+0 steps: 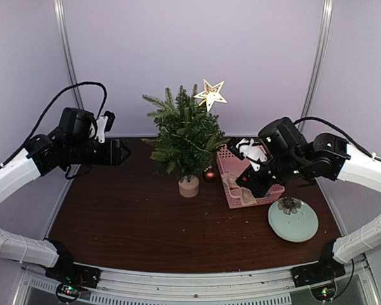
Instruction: Decorate the small christmas tree
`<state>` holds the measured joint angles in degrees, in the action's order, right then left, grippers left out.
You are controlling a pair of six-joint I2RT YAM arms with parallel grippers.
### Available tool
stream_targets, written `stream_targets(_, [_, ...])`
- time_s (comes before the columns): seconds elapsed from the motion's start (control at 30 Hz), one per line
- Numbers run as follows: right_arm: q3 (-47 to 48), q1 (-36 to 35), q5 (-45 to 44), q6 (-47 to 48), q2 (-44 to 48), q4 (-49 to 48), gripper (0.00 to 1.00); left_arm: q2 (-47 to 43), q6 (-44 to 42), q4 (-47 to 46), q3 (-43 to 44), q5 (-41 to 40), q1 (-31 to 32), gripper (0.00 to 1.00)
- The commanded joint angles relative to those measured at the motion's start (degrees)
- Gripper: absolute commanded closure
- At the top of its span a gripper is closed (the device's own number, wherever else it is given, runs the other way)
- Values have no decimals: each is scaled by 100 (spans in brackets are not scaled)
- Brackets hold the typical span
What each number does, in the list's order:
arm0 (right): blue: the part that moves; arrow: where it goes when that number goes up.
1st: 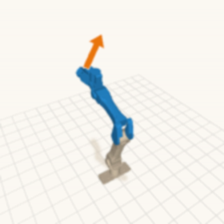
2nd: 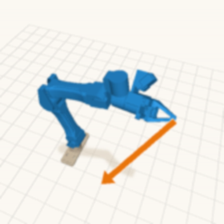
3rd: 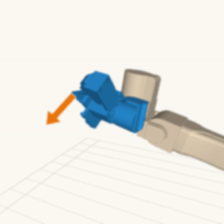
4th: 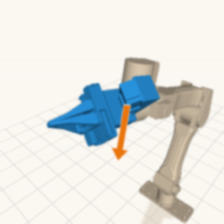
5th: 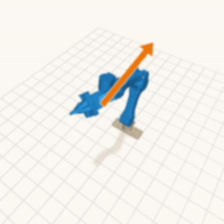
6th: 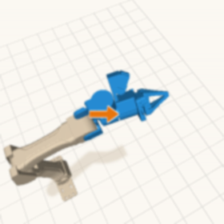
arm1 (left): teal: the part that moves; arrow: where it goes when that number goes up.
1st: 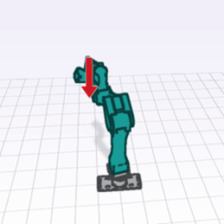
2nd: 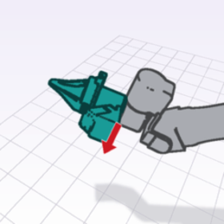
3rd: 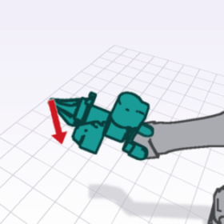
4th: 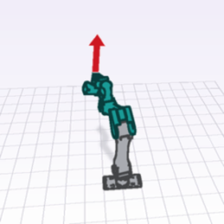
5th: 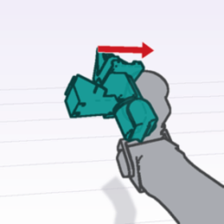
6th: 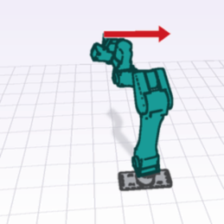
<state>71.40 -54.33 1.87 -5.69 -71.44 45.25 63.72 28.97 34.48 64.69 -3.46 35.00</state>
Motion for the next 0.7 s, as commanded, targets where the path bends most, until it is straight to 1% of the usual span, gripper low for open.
stream_targets(0.0, [247, -648, -700, 123, -133, 179, 100, -150, 228, -322, -255, 951, -143, 43])
stream_targets(0.1, [665, -1206, -954, 284, -607, 299, 100, -367, 269, -196, -468, 761, -162, 44])
stream_targets(0.17, [936, -1570, -1059, 386, -1083, 286, 100, -558, 433, -133, -632, 633, -205, 44])
stream_targets(0.3, [1523, -2020, -1019, 489, -2010, 93, 100, -984, 824, 15, -964, 161, -243, 44])
stream_targets(0.4, [2100, -2141, -1034, 440, -2776, -73, 100, -1298, 1155, 238, -1168, -170, -314, 44])
stream_targets(0.47, [2547, -2209, -1192, 381, -3281, -99, 100, -1458, 1307, 464, -1222, -318, -376, 44])
stream_targets(0.57, [3302, -2228, -1435, 90, -4064, 25, 100, -1591, 1405, 734, -1199, -544, -406, 44])
stream_targets(0.67, [3739, -2251, -1562, -141, -4689, 29, 100, -1634, 1424, 973, -1099, -717, -418, 44])
